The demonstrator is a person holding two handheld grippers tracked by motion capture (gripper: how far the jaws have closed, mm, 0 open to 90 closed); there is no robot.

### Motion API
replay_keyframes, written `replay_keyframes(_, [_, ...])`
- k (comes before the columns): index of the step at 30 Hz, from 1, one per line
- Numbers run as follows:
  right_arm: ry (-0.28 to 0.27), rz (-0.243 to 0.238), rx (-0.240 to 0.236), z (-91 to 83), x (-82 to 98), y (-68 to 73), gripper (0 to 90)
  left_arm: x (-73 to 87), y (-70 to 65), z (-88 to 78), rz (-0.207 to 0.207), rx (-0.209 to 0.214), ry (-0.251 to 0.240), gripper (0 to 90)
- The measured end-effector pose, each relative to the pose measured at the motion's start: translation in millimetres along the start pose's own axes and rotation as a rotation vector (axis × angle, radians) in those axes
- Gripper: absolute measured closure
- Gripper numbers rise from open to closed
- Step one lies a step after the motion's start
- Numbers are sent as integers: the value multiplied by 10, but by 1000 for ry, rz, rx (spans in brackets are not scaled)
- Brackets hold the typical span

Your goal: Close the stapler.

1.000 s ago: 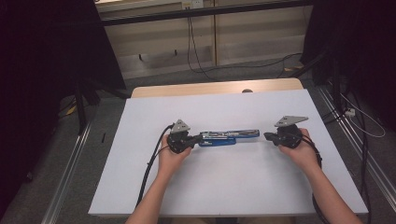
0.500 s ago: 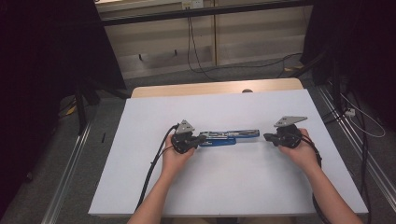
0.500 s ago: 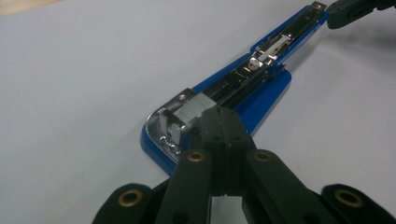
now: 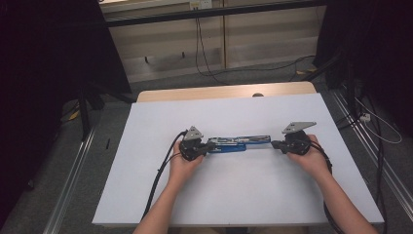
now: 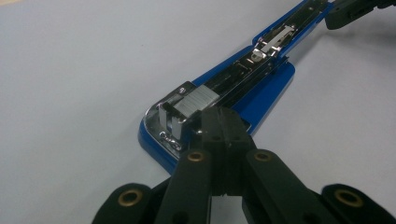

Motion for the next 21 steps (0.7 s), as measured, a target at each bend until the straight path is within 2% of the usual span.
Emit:
replay_keyframes(2, [1, 8, -3, 7, 5, -1, 900, -1, 1, 0, 15, -1, 2, 900])
replay_keyframes(5, [2, 7, -13, 13, 4, 15, 900, 0, -2, 4, 9, 3, 1, 900])
replay_keyframes(8, [-20, 6, -20, 19, -29, 28, 900, 4, 4, 0, 8, 9, 1, 900])
replay_keyframes(10, [-34, 8, -18, 19, -56, 34, 900, 2, 2, 0, 22, 7, 2, 900])
replay_keyframes(13, [-43, 8, -26, 30, -71, 46, 900, 1, 2, -8, 5, 7, 4, 900])
replay_keyframes(21, [-75, 17, -44, 55, -129, 71, 900, 2, -1, -7, 1, 6, 4, 900])
Point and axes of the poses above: each handheld gripper's, and its own axes: z roughly forward along the jaws, x roughly out of its underside, y roughly to its left, the point moved 5 cm from there along z, roughly forward along the jaws, and after that the axes turned 10 degrees about -y, right-handed, at the moved point
